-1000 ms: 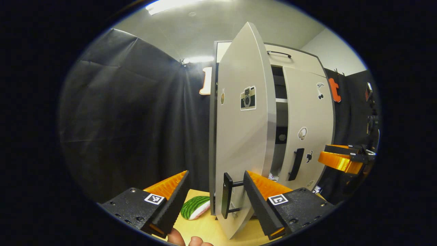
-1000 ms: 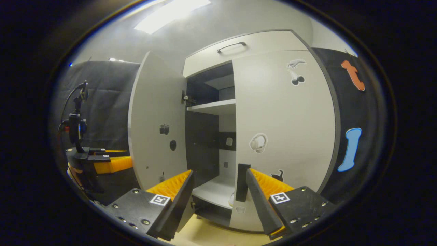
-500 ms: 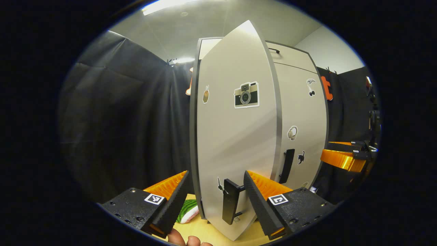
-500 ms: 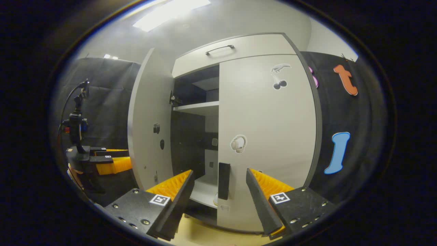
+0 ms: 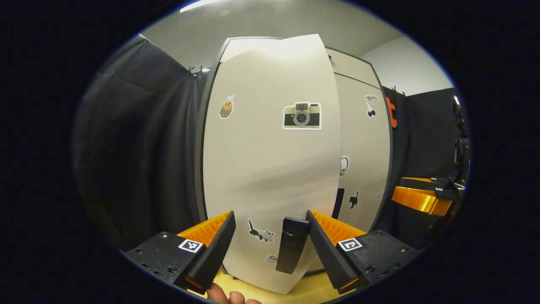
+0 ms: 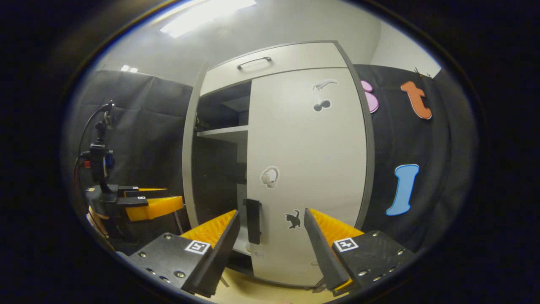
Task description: Grab one shoe with the right hand and put it into the shoe cabinet, grab the other shoe with the left hand and put it into the shoe cabinet; then close the right door with the right hand and the left door with the left hand.
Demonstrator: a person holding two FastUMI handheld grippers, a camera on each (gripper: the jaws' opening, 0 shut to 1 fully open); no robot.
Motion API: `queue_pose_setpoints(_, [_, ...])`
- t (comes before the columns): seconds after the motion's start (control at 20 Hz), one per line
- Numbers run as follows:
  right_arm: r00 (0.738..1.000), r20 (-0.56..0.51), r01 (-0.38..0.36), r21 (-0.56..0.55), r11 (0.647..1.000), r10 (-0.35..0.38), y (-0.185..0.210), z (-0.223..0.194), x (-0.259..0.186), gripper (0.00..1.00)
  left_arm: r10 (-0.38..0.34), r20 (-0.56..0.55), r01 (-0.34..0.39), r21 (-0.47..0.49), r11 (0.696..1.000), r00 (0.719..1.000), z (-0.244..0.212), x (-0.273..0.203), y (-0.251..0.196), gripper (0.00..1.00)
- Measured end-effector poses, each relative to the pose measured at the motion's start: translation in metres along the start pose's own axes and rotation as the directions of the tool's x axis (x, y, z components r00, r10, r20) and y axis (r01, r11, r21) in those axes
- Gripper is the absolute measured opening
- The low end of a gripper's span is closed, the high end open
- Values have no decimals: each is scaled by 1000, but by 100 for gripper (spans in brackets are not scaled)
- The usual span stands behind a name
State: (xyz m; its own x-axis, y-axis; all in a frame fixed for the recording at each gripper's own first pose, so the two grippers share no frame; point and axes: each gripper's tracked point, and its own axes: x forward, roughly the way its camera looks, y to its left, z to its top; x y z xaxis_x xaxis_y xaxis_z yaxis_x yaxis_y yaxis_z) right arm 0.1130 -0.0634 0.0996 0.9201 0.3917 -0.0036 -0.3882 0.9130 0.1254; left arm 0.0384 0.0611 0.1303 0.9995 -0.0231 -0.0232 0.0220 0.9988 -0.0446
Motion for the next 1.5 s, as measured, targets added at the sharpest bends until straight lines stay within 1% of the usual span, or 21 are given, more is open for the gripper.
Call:
queue_pose_setpoints(0.25, [999, 2, 39, 5, 999, -39, -19, 2, -4, 91, -17, -4, 17, -8, 1000, 1000, -1, 13, -9, 100])
queue_pose_setpoints(0.45, [999, 0, 54, -1, 999, -54, -24, 0, -6, 91, -25, -6, 25, -21, 999, 1000, -3, 21, -13, 100])
queue_pose_setpoints(0.5, [998, 0, 58, -2, 998, -58, -26, 0, -8, 88, -28, -7, 27, -20, 999, 1000, -2, 23, -14, 100])
queue_pose_setpoints(0.55, [998, -1, 64, -3, 998, -64, -28, 0, -9, 91, -30, -9, 30, -19, 999, 1000, -4, 25, -17, 100])
queue_pose_setpoints(0.85, [996, 4, 93, 5, 996, -93, -38, 0, -15, 91, -51, -10, 51, -19, 999, 999, -1, 31, -28, 100])
queue_pose_setpoints(1.0, [995, 6, 95, 10, 995, -95, -39, 0, -15, 91, -58, 26, 59, -10, 998, 998, 13, 30, -32, 99])
queue_pose_setpoints(1.05, [996, 7, 93, 13, 996, -93, -38, 1, -15, 88, -55, 28, 55, -4, 998, 998, 15, 29, -32, 99])
queue_pose_setpoints(1.1, [996, 9, 90, 15, 996, -91, -37, 1, -15, 91, -50, 28, 50, 1, 999, 998, 16, 28, -31, 99])
queue_pose_setpoints(1.5, [996, 12, 84, 22, 996, -85, -31, 0, -20, 91, -26, 18, 26, 13, 1000, 999, 15, 17, -25, 99])
